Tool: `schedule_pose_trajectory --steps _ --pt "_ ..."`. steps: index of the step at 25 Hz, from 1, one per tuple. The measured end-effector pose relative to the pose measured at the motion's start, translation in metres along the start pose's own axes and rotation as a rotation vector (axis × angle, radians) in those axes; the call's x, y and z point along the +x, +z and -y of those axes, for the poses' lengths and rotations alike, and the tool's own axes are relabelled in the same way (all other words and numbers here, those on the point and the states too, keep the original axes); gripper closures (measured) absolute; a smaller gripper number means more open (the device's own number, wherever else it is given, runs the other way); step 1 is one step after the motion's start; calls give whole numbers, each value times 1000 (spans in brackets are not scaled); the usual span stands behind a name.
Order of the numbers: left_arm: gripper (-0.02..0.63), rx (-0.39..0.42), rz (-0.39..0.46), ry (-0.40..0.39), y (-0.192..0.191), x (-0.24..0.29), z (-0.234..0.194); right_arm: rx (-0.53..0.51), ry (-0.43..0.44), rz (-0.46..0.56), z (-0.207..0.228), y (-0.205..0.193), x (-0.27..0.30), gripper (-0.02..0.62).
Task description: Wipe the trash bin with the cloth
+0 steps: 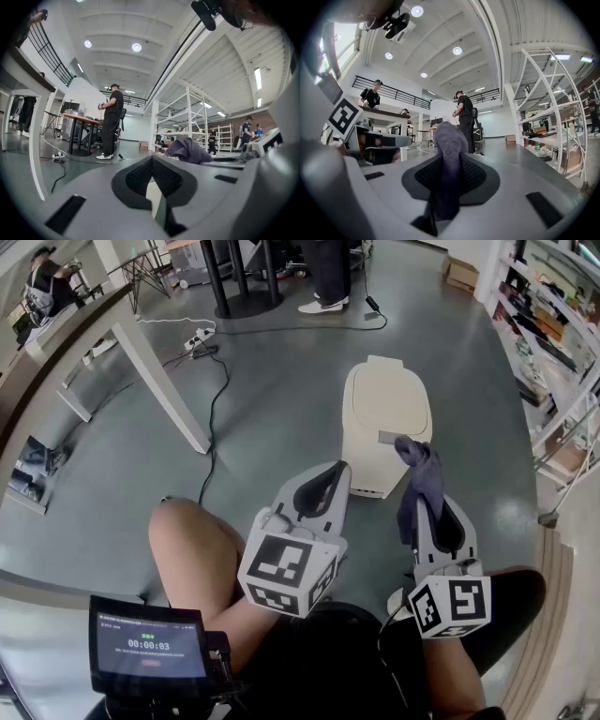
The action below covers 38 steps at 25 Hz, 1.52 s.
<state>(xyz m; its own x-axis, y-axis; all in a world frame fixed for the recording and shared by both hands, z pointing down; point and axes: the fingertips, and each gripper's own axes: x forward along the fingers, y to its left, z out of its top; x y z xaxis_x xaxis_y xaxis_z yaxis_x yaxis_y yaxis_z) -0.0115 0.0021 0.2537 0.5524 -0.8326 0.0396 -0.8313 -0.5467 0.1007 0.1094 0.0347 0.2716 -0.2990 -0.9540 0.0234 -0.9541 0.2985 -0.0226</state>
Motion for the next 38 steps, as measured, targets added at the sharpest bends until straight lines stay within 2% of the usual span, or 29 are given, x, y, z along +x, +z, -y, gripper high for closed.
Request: schedule_pose_trajectory --steps 11,16,20,26,30,33,38 --pt "609 -42 -40 10 -8 24 -11 25 7 -31 8 -2 24 505" --pt "609 14 -96 102 -6 40 -31 -5 -3 -49 10 2 42 505" --pt "609 13 -117 109 2 59 -42 -12 -24 -70 13 -1 61 505" --pt "607 21 -125 107 28 90 -62 -8 -28 -73 25 18 103 505" --pt "609 67 -117 103 53 119 -76 -29 -11 -97 35 34 137 505" --pt "609 49 -124 84 69 142 -85 -17 7 -120 43 41 158 505" --pt "609 44 -116 93 88 179 -113 -72 11 -145 54 47 193 505"
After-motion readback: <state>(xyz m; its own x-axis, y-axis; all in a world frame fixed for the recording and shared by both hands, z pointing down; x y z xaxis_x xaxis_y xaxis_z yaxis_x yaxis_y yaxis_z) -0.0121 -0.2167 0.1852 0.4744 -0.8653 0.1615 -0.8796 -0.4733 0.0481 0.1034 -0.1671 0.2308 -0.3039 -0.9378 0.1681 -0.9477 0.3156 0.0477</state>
